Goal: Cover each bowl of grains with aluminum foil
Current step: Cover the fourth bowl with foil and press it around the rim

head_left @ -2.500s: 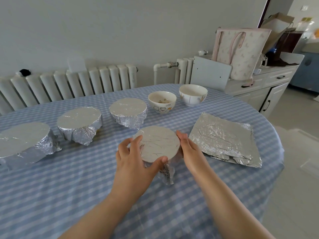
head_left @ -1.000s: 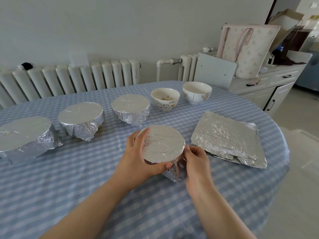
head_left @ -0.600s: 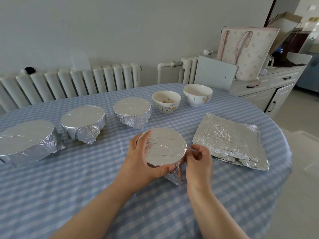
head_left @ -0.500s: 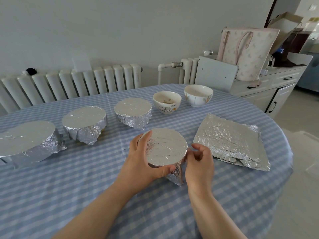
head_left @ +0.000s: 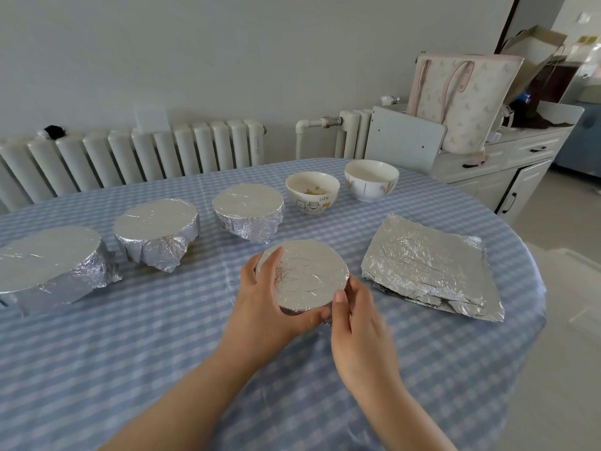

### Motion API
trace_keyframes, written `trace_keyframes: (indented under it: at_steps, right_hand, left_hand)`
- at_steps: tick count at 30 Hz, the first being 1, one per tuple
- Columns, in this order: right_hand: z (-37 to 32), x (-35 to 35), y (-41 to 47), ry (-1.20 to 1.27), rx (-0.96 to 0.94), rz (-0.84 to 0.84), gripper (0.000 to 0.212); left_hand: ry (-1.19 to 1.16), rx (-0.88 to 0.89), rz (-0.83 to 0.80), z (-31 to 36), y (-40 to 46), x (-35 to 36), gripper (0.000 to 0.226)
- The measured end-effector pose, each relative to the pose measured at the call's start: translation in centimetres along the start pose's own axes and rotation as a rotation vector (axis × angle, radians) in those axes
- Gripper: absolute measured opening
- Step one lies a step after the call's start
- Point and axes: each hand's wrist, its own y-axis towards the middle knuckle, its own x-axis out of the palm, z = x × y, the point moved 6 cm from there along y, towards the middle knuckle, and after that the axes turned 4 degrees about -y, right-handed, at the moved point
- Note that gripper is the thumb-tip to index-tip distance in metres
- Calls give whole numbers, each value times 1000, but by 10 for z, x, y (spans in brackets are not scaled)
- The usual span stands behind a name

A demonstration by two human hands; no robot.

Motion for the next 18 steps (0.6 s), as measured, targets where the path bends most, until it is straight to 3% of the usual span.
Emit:
trace_keyframes:
  at_steps: [4, 8, 12, 18]
  right_hand:
    - [12, 5, 10, 223, -40, -74, 57]
    - [14, 3, 29, 454, -89, -159, 47]
    - [26, 10, 38, 473, -114, -215, 55]
    - [38, 12, 46, 396, -136, -57, 40]
  left_hand:
    - [-12, -21, 12, 0, -6, 1, 117]
    - [69, -30, 10, 1, -14, 9, 102]
    - [138, -31, 65, 2, -14, 7, 112]
    - [155, -51, 73, -3, -7, 4, 134]
